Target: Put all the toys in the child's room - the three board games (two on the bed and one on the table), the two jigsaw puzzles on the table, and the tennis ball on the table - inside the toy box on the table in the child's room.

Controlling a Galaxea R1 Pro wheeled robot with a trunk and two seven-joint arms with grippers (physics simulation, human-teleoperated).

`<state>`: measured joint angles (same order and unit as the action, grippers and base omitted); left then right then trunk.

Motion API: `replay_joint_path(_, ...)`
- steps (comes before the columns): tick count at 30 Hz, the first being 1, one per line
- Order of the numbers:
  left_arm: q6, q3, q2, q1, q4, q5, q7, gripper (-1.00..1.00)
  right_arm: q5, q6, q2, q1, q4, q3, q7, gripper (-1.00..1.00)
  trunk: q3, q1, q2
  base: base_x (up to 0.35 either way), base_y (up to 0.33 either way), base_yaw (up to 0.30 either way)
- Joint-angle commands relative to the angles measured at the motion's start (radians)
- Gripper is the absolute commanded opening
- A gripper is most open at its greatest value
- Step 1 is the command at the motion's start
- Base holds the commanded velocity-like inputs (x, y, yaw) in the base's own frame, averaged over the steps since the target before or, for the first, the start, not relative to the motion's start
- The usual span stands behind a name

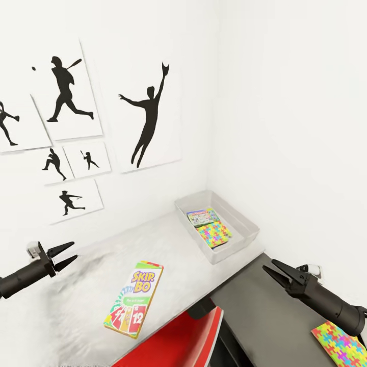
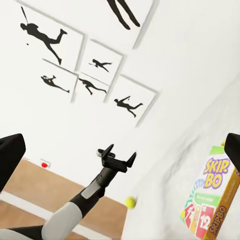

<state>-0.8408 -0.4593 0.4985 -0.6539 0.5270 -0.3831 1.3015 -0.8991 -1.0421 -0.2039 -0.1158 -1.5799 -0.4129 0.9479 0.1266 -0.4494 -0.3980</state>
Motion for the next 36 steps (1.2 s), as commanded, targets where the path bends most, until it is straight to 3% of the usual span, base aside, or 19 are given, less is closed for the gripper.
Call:
replay_joint_path(1, -0.009, -0.001, 0.000, -0.001, 0.001, 0.000, 0.002, 1.00, 0.003, -0.003, 0.000, -0.001, 0.000, -0.001, 0.004, 1.00, 0.001, -0.001, -0.002, -0.015, -0.015, 0.196)
replay_joint_path(21, -0.008, -0.001, 0.002, -0.001, 0.005, 0.000, 0.002, 1.00, 0.003, -0.003, 0.000, -0.001, 0.000, -0.006, 0.001, 1.00, -0.012, -0.001, -0.002, -0.029, -0.020, 0.057)
replay_joint_path(36, -0.007, -0.001, 0.001, -0.001, 0.006, 0.000, 0.002, 1.00, 0.003, -0.002, 0.000, -0.001, 0.000, -0.003, -0.017, 1.00, -0.026, -0.001, -0.002, -0.235, 0.000, 0.028)
